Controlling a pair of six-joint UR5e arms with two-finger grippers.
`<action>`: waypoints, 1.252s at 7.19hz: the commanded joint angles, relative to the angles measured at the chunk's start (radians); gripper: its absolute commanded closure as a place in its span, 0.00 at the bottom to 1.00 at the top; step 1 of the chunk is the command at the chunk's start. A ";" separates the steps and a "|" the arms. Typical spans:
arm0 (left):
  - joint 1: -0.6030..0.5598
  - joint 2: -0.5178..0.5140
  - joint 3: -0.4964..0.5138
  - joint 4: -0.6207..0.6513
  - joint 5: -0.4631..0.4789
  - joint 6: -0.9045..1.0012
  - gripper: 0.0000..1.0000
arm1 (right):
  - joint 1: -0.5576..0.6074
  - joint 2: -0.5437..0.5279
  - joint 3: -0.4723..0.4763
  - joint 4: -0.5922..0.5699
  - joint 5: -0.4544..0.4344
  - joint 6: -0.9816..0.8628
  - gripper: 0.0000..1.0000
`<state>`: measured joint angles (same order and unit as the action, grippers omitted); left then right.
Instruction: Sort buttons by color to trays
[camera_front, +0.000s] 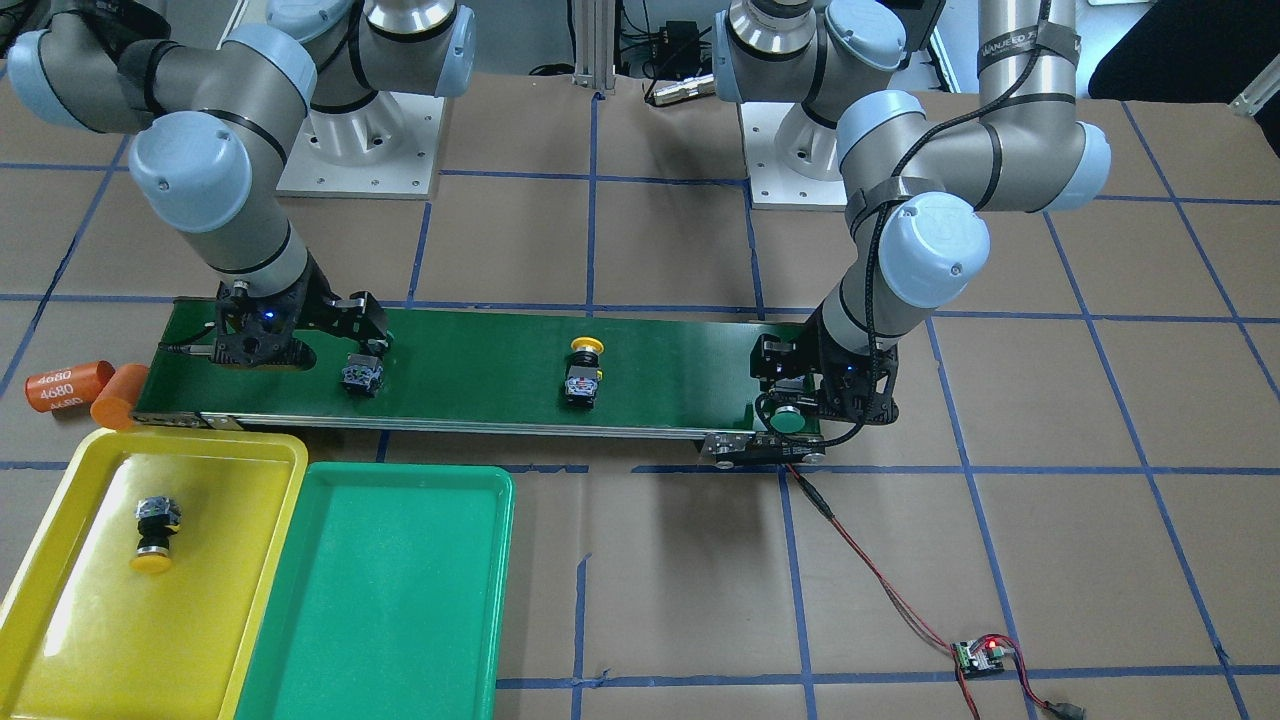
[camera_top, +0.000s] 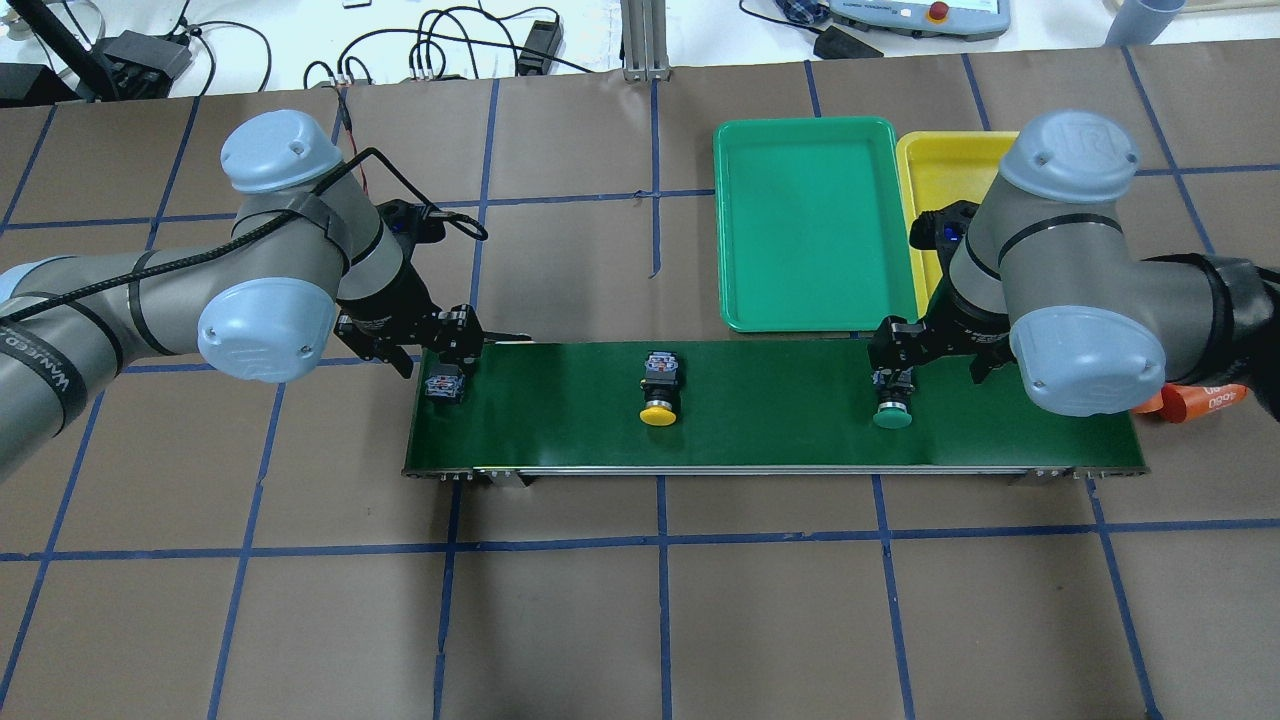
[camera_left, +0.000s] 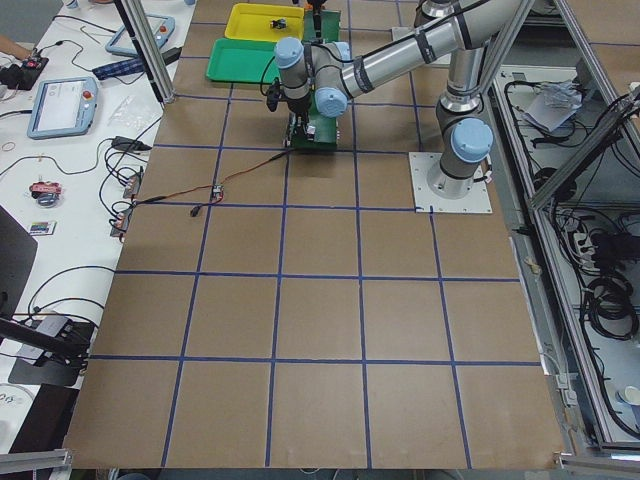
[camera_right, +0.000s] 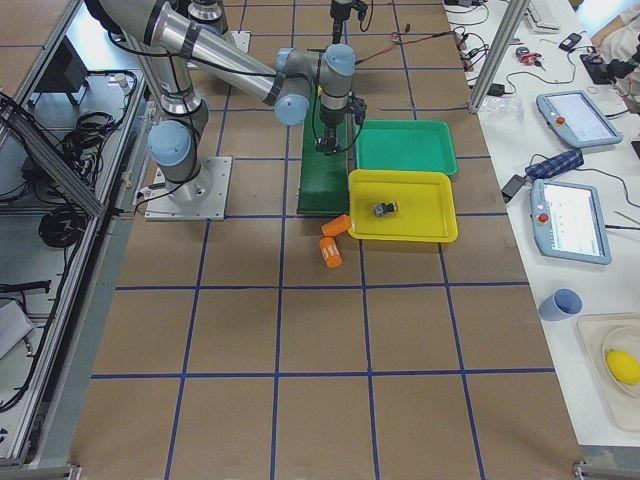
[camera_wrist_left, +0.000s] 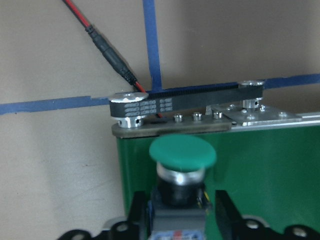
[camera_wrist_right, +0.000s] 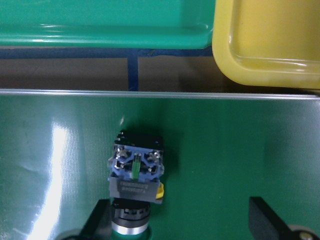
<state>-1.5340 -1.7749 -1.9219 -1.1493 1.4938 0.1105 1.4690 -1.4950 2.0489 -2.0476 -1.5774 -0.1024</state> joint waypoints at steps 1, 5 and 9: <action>-0.003 0.029 0.013 -0.073 0.005 -0.006 0.00 | 0.002 0.004 0.002 -0.009 0.000 0.000 0.05; 0.014 0.205 0.251 -0.399 0.137 -0.008 0.00 | 0.001 0.047 -0.001 -0.005 -0.006 -0.002 0.46; 0.012 0.334 0.241 -0.478 0.101 -0.137 0.00 | 0.004 0.088 -0.115 -0.034 0.000 -0.003 0.61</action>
<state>-1.5256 -1.4560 -1.6777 -1.6216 1.5965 -0.0111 1.4709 -1.4400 2.0101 -2.0672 -1.5793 -0.1022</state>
